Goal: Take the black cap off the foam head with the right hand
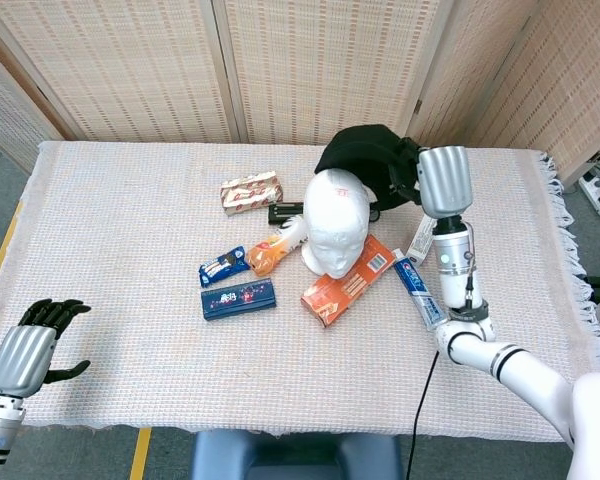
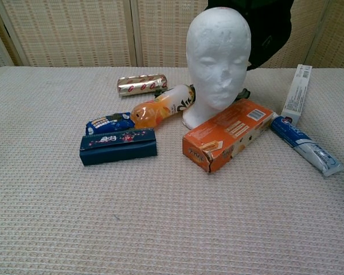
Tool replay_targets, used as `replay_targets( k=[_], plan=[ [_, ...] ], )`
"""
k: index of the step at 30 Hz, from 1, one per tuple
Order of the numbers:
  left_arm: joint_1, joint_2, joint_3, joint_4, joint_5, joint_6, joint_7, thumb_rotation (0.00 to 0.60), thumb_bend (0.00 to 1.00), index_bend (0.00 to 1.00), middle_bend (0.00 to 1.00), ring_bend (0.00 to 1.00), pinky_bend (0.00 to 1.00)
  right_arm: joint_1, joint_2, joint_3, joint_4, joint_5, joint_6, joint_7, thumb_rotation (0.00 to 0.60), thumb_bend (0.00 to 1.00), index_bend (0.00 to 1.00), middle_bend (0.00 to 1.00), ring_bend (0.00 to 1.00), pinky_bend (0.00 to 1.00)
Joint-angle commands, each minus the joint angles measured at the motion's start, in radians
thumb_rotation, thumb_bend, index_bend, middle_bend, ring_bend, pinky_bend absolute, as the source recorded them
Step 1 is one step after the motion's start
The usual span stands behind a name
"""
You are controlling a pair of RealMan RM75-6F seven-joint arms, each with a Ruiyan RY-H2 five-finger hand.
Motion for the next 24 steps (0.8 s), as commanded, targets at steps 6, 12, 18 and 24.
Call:
replay_targets(
  k=[6, 12, 18, 24],
  plan=[
    [-0.007, -0.003, 0.001, 0.002, 0.006, -0.008, 0.001, 0.6, 0.1, 0.28, 0.25, 0.23, 0.18, -0.076, 0.12, -0.059, -0.039, -0.013, 0.024, 0.023, 0.577, 1.0, 0.82, 1.0, 1.0, 1.0],
    [-0.01, -0.009, 0.005, 0.0, 0.022, -0.005, -0.001, 0.6, 0.1, 0.28, 0.25, 0.23, 0.18, -0.174, 0.199, -0.13, -0.1, -0.031, 0.061, 0.06, 0.577, 1.0, 0.82, 1.0, 1.0, 1.0],
    [-0.007, -0.008, 0.012, -0.008, 0.033, 0.0, 0.0, 0.6, 0.1, 0.28, 0.25, 0.23, 0.18, -0.251, 0.215, -0.214, -0.107, -0.064, 0.089, 0.112, 0.576, 1.0, 0.82, 1.0, 1.0, 1.0],
    [-0.003, -0.003, 0.018, -0.017, 0.04, 0.005, 0.005, 0.6, 0.1, 0.27, 0.25, 0.23, 0.18, -0.3, 0.166, -0.282, -0.086, -0.093, 0.116, 0.165, 0.577, 1.0, 0.82, 1.0, 1.0, 1.0]
  ],
)
